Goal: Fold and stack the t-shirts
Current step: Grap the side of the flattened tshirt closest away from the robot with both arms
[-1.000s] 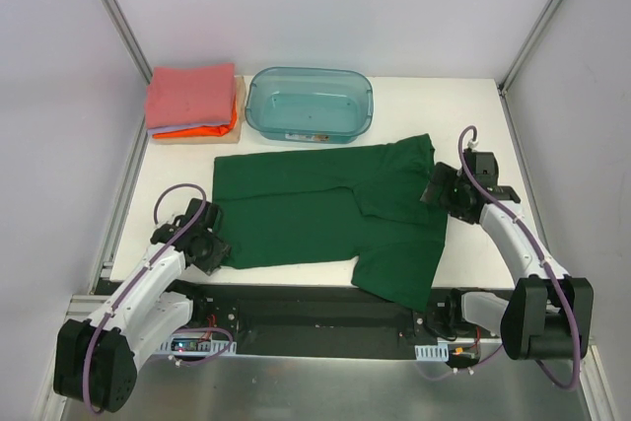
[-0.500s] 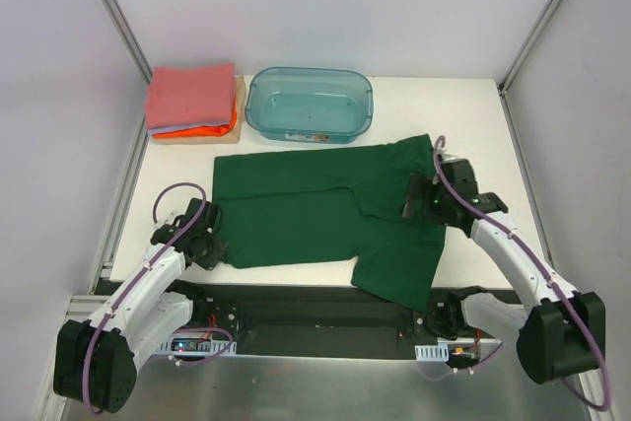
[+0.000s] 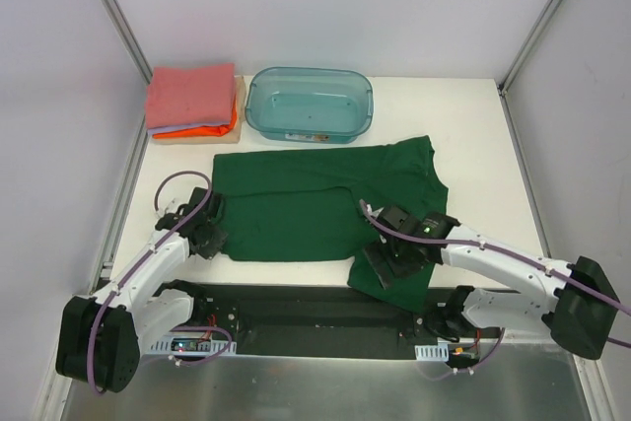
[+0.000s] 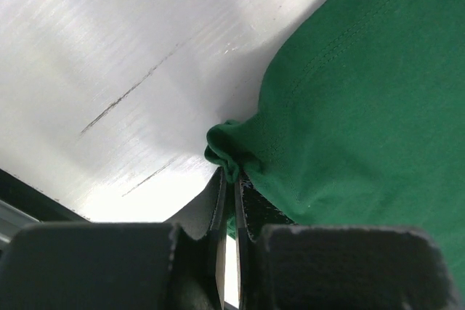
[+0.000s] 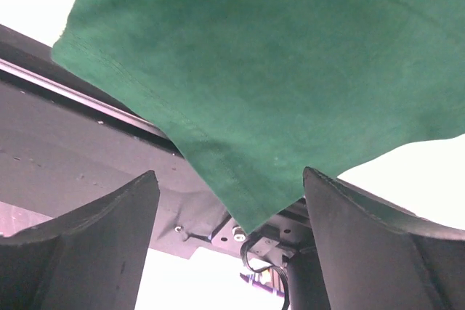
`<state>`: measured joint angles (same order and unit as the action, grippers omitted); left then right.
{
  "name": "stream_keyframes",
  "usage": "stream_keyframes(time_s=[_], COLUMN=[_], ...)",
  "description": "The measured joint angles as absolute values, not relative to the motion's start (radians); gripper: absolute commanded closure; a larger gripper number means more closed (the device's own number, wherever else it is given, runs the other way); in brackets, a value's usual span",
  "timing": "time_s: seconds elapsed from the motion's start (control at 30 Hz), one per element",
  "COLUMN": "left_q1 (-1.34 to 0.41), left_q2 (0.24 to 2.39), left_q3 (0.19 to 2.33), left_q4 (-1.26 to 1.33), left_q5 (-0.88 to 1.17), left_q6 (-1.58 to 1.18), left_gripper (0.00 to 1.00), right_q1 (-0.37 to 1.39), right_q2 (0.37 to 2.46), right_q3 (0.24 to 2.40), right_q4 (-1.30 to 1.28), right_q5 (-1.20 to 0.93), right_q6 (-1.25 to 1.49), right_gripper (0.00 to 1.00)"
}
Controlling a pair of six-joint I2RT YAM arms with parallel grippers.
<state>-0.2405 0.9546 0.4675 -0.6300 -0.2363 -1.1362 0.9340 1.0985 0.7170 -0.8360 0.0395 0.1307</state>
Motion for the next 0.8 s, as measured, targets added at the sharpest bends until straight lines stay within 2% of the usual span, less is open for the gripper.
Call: stream_keyframes(time_s=[0.17, 0.47, 0.8], left_q1=[-0.241, -0.241, -0.241], left_q2=[0.951, 0.927, 0.926], left_q3=[0.467, 0.467, 0.467], left_q4=[-0.62, -0.613, -0.612], left_q5=[-0.237, -0.237, -0.237], left_q6=[-1.125, -1.102, -1.099], left_gripper=[1.0, 1.0, 1.0], right_q1=[0.976, 0.965, 0.952], right_q2=[1.135, 1.299, 1.338], right_q3=[0.693, 0.688, 0.659], right_q4=[-0.869, -0.809, -0.781], right_q5=[0.043, 0.073, 0.097], right_q6=[0.166, 0.244, 0.33], right_gripper=[0.22, 0.35, 0.44])
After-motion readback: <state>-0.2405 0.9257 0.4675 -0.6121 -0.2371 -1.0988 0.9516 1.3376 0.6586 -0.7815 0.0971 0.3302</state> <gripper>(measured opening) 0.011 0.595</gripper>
